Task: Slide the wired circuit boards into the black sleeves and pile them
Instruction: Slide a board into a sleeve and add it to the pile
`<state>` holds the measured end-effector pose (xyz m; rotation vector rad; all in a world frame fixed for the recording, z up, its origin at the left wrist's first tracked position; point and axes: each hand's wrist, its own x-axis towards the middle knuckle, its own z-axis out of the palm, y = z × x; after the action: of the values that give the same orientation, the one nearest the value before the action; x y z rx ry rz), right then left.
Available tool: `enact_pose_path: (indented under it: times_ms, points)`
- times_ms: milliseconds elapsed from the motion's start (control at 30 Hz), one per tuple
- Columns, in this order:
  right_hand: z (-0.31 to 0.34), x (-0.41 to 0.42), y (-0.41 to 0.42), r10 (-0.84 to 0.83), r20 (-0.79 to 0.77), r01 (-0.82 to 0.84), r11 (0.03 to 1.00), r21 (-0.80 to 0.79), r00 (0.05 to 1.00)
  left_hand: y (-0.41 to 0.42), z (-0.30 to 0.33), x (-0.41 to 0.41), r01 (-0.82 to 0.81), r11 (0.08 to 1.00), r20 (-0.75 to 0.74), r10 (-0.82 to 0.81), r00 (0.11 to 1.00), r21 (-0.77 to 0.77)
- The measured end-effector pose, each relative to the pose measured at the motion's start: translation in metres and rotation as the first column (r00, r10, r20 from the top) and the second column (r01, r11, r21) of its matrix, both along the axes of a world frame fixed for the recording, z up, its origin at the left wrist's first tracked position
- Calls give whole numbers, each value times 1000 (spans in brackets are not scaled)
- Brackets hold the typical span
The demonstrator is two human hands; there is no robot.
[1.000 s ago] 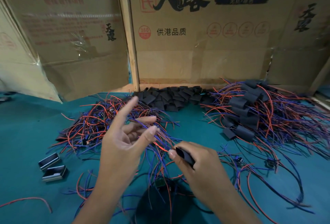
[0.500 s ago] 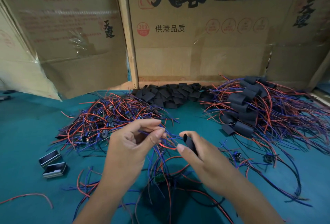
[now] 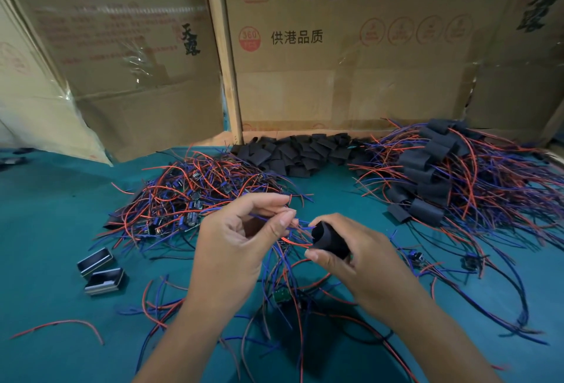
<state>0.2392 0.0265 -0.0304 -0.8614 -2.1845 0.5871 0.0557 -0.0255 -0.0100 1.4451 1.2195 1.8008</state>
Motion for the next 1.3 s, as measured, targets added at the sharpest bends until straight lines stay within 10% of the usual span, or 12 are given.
enact_pose_path:
  times_ms: [433, 800, 1300]
  points:
    - [13, -15, -21, -125, 189, 84, 973, 214, 974, -3, -6, 11, 28, 995, -169, -45, 985, -100]
    - [-5, -17, -17, -109, 88, 107, 994, 23, 990, -3, -23, 28, 96, 951, -469, -231, 853, -294]
    - [6, 21, 7, -312, 65, 311, 950, 18, 948, 6, -22, 19, -121, 963, 58, 139, 989, -239]
